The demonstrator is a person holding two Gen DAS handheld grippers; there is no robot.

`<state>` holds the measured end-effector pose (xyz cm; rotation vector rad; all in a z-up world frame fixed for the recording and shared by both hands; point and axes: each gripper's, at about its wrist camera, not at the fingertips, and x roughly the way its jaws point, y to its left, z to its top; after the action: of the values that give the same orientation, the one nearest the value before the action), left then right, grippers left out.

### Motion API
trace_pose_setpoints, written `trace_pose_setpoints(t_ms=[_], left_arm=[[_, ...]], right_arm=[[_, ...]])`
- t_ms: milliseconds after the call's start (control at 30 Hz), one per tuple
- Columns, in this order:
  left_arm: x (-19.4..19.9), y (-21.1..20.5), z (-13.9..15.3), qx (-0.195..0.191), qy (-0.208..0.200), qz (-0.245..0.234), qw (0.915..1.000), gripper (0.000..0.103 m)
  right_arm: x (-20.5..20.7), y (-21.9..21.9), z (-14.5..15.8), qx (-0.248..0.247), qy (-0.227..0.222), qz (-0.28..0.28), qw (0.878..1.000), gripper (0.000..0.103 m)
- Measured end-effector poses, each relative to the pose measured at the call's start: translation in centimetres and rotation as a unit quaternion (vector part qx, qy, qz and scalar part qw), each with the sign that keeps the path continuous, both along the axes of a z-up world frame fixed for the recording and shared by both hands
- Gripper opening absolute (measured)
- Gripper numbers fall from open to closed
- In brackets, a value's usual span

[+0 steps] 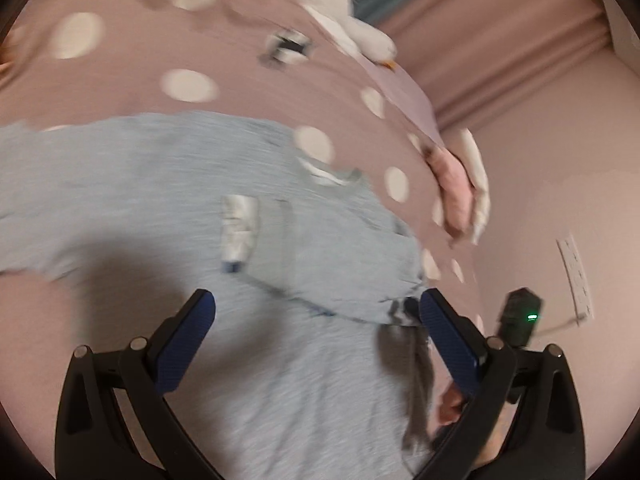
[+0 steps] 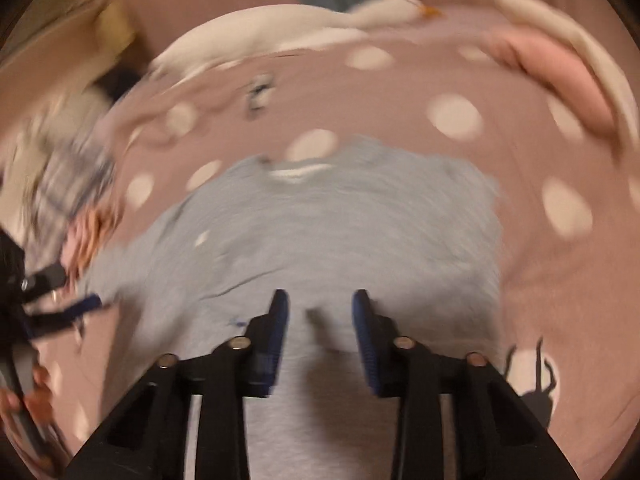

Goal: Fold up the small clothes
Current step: 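Carry the cuff across the sweatshirt body and release it with the right gripper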

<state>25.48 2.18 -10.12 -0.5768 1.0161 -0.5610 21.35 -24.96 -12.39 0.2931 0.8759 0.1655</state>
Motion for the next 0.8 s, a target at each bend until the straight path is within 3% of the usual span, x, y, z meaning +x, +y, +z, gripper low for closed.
trace_pose_setpoints(t_ms=[200,233,267,333,433,567,667,767,800], left_arm=[[2.9,-4.2,-2.4,-0.036,0.017,-0.023,0.999,0.09],[3.5,-4.7,-3.4,-0.026,0.028,-0.017,0.9991,0.09],[3.8,-5.1,-4.2,-0.011,0.037,-0.012,0.9992,0.09],[4.4,-5.5,-6.2,0.01,0.061,-0.012,0.998,0.085],[4.1,-4.9,-5.9,0.002,0.05,-0.008,0.9987,0.083],[2.3,-1.7,-3.5,-0.011,0.028,0.014,0.9995,0.086],[-0.1,2.6,-1.7,-0.014,0.001,0.052,0.9986,0.103],[-2.7,8.4,-0.6,-0.012,-0.018,0.108,0.9939,0.103],[-3.5,10.3,-0.6,-0.015,-0.019,0.13,0.9912,0.103]], right_arm=[[-0.7,-1.9,-3.9,0.02,0.03,-0.044,0.998,0.02],[-0.7,-2.4,-4.3,0.024,0.031,-0.049,0.998,0.01],[-0.8,-2.5,-4.3,0.027,0.028,-0.052,0.998,0.007],[-0.8,-2.8,-4.4,0.044,0.026,-0.054,0.997,0.005],[-0.7,-2.8,-4.3,0.044,0.029,-0.054,0.997,0.005],[-0.9,-2.9,-4.1,0.046,0.037,-0.061,0.996,0.005],[-1.9,-2.9,-3.4,0.059,0.041,-0.068,0.995,0.007],[-3.2,-2.7,-2.3,0.063,0.025,-0.066,0.996,0.018],[-3.7,-2.6,-2.0,0.066,0.021,-0.066,0.995,0.026]])
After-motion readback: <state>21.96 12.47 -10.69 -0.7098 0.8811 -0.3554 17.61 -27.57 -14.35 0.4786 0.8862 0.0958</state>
